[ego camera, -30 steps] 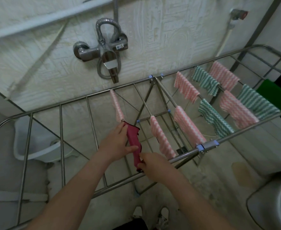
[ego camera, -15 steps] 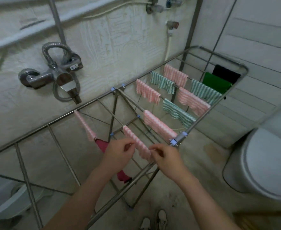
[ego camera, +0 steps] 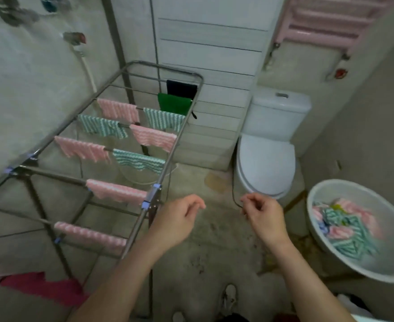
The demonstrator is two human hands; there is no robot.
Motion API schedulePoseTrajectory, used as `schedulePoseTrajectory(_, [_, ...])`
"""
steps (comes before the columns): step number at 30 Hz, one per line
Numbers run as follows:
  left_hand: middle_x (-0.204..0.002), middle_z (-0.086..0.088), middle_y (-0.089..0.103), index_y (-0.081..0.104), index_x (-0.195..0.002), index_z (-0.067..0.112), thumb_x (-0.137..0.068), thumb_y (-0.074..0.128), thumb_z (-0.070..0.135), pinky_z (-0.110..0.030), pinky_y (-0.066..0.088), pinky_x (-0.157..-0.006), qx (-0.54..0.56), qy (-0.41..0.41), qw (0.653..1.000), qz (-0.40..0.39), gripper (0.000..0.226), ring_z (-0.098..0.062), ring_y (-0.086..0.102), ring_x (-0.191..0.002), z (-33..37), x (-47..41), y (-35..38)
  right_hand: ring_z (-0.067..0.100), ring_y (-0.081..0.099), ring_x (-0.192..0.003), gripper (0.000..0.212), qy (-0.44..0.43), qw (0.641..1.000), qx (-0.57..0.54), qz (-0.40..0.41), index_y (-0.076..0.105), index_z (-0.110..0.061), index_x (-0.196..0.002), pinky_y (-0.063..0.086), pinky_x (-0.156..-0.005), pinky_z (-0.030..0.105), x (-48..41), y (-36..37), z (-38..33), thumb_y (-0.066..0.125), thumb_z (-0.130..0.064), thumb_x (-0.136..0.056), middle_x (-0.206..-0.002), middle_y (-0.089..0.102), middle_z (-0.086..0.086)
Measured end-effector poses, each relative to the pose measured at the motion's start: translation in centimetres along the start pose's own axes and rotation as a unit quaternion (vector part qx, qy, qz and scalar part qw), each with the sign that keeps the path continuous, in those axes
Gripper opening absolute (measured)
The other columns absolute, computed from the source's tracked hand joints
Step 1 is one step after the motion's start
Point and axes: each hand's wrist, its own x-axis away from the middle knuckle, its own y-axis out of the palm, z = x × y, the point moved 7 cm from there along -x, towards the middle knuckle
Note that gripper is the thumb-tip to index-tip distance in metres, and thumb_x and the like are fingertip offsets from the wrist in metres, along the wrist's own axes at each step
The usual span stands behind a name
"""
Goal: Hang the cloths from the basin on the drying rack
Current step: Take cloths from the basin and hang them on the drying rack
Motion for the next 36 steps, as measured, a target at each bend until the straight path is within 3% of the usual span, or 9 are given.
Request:
schedulePoseTrajectory(4, [-0.059, 0.006, 0.050, 0.059, -0.097, 0.036, -0.099, 0.040, 0.025, -0.025, 0.030, -0.048, 0.005, 0.042, 0.996, -0.084, 0.022, -0.006, 0.042, -0.049, 5.3, -3.3, 5.6, 0.021, 0.063, -0.071, 0.013, 0.071, 0.990, 0.048, 0.115, 0.070, -0.018, -0.079, 0.042, -0.066, 0.027, -1.2, -7.7, 5.3, 0.062, -0.017, -0.089, -0.068, 0.066, 0.001])
schedulePoseTrajectory(9, [-0.072, 0.004, 0.054, 0.058, -0.107, 0.030, -0.099, 0.036, 0.012, -0.031, 0.040, -0.060, 0.004, 0.094, 0.982, -0.162, 0.030, -0.007, 0.046, -0.059, 10.9, -6.9, 12.3, 0.028, 0.065, -0.087, 0.016, 0.130, 0.977, 0.080, 0.148, 0.073, -0.009, -0.095, 0.039, -0.070, 0.026, -1.9, -14.0, 11.0, 0.059, -0.010, -0.087, -0.089, 0.072, 0.011])
schedulePoseTrajectory(13, [-0.086, 0.004, 0.054, 0.060, -0.102, 0.030, -0.086, 0.038, -0.006, -0.038, 0.050, -0.078, -0.026, 0.117, 0.964, -0.238, 0.046, -0.016, 0.056, -0.082, 14.4, -9.0, 18.0, 0.029, 0.062, -0.100, 0.025, 0.199, 0.970, 0.079, 0.117, 0.068, -0.013, -0.111, 0.038, -0.074, 0.025, -2.5, -17.0, 15.6, 0.058, -0.011, -0.088, -0.105, 0.070, 0.010])
schedulePoseTrajectory(19, [-0.125, -0.001, 0.057, 0.063, -0.118, 0.020, -0.085, 0.042, -0.003, -0.032, 0.042, -0.098, -0.120, 0.207, 0.929, -0.282, 0.046, -0.020, 0.051, -0.117, 19.6, -12.9, 29.8, 0.031, 0.057, -0.111, 0.039, 0.283, 0.955, 0.068, 0.064, 0.055, -0.013, -0.129, 0.044, -0.089, 0.036, -4.2, -21.5, 25.2, 0.053, -0.009, -0.091, -0.126, 0.060, 0.013])
schedulePoseTrajectory(26, [-0.154, -0.002, 0.022, 0.033, -0.144, 0.021, -0.088, 0.052, 0.016, -0.038, 0.028, -0.109, -0.320, 0.282, 0.831, -0.358, 0.059, -0.023, 0.019, -0.141, 20.8, -15.5, 39.9, 0.034, 0.053, -0.120, 0.049, 0.282, 0.953, 0.108, 0.013, 0.044, -0.016, -0.139, 0.045, -0.093, 0.038, -7.3, -22.3, 32.7, 0.053, -0.012, -0.090, -0.135, 0.055, 0.014])
schedulePoseTrajectory(29, [-0.160, -0.003, 0.006, 0.027, -0.147, 0.018, -0.089, 0.046, 0.008, -0.040, 0.028, -0.114, -0.309, 0.264, 0.846, -0.346, 0.062, -0.027, 0.014, -0.145, 21.0, -17.3, 42.8, 0.036, 0.054, -0.118, 0.054, 0.329, 0.940, 0.076, 0.048, 0.036, -0.016, -0.144, 0.043, -0.092, 0.038, -8.2, -22.8, 36.0, 0.053, -0.016, -0.092, -0.136, 0.053, 0.017])
schedulePoseTrajectory(31, [-0.158, -0.007, 0.007, 0.017, -0.149, 0.020, -0.086, 0.045, 0.000, -0.041, 0.037, -0.107, -0.277, 0.211, 0.877, -0.331, 0.072, -0.034, 0.027, -0.140, 21.1, -18.8, 44.3, 0.036, 0.052, -0.123, 0.060, 0.376, 0.923, 0.009, 0.079, 0.027, -0.012, -0.149, 0.041, -0.096, 0.037, -8.7, -23.0, 38.5, 0.053, -0.020, -0.095, -0.141, 0.048, 0.018])
schedulePoseTrajectory(33, [-0.154, -0.012, 0.014, 0.010, -0.150, 0.019, -0.085, 0.049, -0.002, -0.040, 0.041, -0.099, -0.243, 0.146, 0.900, -0.331, 0.079, -0.035, 0.038, -0.133, 20.9, -20.3, 45.5, 0.034, 0.062, -0.097, 0.067, 0.423, 0.892, -0.107, 0.115, 0.022, -0.011, -0.150, 0.049, -0.080, 0.039, -8.9, -22.5, 41.2, 0.056, -0.020, -0.093, -0.126, 0.056, 0.020])
schedulePoseTrajectory(36, [-0.152, -0.014, 0.020, 0.009, -0.149, 0.013, -0.082, 0.051, -0.003, -0.039, 0.038, -0.102, -0.226, 0.108, 0.908, -0.335, 0.081, -0.034, 0.037, -0.133, 20.9, -21.8, 47.3, 0.007, 0.050, -0.058, 0.050, 0.443, 0.862, -0.200, 0.147, 0.043, -0.010, -0.133, 0.038, -0.043, 0.016, -9.1, -21.8, 43.3, 0.063, -0.015, -0.088, -0.089, 0.059, 0.008])
